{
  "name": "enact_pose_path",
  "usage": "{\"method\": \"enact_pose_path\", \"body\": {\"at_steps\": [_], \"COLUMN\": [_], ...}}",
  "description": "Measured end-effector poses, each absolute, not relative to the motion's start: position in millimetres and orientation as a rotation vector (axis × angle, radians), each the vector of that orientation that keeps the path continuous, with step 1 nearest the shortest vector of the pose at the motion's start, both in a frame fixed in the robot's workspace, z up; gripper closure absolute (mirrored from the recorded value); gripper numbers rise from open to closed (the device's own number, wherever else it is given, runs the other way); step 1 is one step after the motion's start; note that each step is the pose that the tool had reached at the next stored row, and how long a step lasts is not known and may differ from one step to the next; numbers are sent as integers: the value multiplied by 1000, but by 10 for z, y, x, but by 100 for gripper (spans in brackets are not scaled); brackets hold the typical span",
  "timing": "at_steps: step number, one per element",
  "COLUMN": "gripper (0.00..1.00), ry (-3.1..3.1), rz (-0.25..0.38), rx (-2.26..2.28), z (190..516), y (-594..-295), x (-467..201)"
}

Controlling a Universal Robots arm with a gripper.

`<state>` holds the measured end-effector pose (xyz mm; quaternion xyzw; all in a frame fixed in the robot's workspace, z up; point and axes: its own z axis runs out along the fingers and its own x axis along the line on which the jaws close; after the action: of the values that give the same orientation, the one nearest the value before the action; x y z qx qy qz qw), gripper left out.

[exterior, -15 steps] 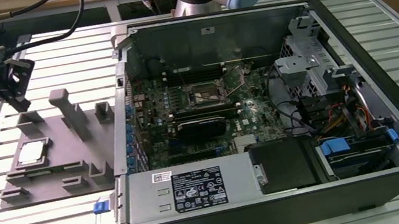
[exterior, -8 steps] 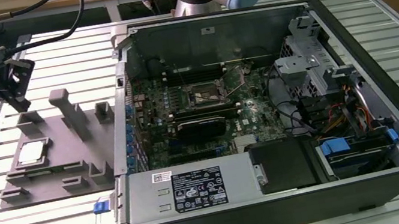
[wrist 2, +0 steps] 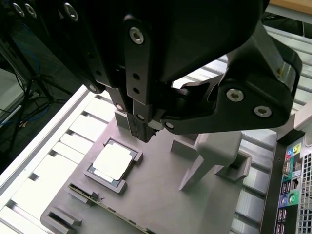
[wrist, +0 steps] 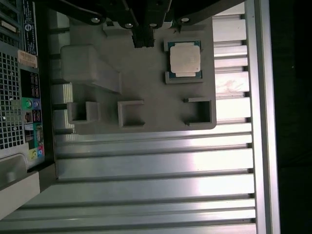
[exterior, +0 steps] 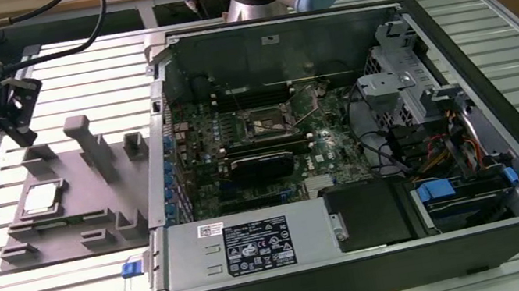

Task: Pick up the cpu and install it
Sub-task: 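Pick up the cpu and move it towards the insertion slot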

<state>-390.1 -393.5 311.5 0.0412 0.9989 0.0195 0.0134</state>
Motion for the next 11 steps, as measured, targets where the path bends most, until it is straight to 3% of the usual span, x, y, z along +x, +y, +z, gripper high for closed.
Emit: {"method": "enact_pose_path", "body": {"at_steps": [11], "gripper": [89], "ry": [3111], "rz": [60], "rx": [136], "z": [3061], "y": [-3938], "x": [-4012]}}
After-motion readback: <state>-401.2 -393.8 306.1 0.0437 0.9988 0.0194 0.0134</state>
